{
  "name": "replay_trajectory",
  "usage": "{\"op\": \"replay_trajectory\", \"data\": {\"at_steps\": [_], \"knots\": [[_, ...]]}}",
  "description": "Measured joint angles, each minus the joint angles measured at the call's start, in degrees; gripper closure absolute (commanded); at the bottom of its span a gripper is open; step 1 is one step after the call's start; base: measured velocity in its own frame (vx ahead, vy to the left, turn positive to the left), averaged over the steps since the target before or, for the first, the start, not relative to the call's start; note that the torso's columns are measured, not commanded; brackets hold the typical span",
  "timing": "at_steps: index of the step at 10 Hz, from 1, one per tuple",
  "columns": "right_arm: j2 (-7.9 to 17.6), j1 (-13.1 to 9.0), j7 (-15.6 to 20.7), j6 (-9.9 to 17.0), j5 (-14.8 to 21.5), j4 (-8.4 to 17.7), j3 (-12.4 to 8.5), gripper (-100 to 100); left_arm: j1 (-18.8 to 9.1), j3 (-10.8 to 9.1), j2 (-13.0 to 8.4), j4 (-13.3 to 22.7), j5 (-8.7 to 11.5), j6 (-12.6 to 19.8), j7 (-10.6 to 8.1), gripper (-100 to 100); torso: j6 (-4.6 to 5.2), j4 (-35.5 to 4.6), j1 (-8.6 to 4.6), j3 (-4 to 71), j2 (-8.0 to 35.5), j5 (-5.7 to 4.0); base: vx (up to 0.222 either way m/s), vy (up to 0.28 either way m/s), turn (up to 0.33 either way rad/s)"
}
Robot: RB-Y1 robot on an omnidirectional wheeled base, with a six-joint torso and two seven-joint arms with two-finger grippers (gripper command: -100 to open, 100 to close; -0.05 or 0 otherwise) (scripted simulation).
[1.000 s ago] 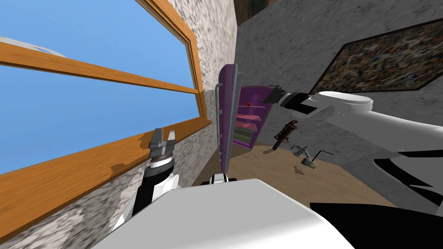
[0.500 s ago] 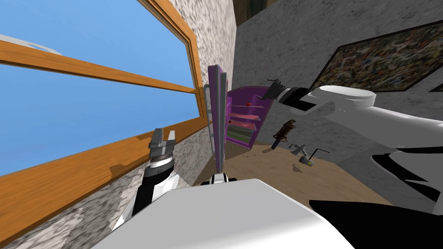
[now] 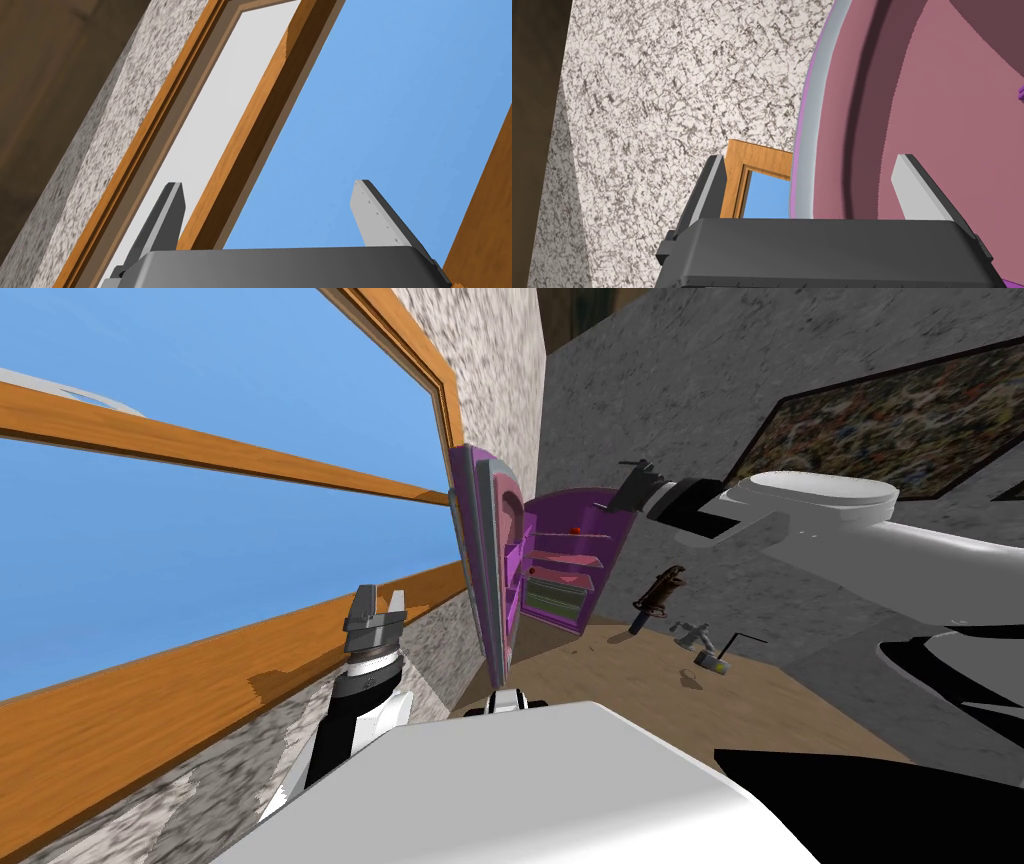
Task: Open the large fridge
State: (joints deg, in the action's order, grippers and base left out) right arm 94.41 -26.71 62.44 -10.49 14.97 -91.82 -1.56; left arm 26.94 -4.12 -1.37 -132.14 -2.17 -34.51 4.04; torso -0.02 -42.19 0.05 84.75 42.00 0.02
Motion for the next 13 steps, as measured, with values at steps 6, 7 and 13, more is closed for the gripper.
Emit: {"op": "replay_trajectory", "data": {"at_steps": [6,7,13], "knots": [[6.2,0.6,-3.5,-0.9,-2.8,0.7,-1.6,-100,0.0,0.00,0.0,0.0,0.0,0.0,0.00,0,0.02,-0.1,-0.03,-0.2,0.3,-0.01,0.035,-0.002,-0.007],[6.8,-0.2,-4.0,-1.1,-3.1,1.0,-1.1,-100,0.0,0.00,0.0,0.0,0.0,0.0,0.00,0,0.00,-0.1,-0.06,-0.2,0.2,-0.03,0.032,-0.008,-0.004],[9.6,-3.1,-5.7,-1.7,-4.1,1.9,1.3,0,0.0,0.00,0.0,0.0,0.0,0.0,0.00,0,0.02,-0.1,-0.05,-0.2,0.3,-0.02,0.010,-0.001,-0.002]]}}
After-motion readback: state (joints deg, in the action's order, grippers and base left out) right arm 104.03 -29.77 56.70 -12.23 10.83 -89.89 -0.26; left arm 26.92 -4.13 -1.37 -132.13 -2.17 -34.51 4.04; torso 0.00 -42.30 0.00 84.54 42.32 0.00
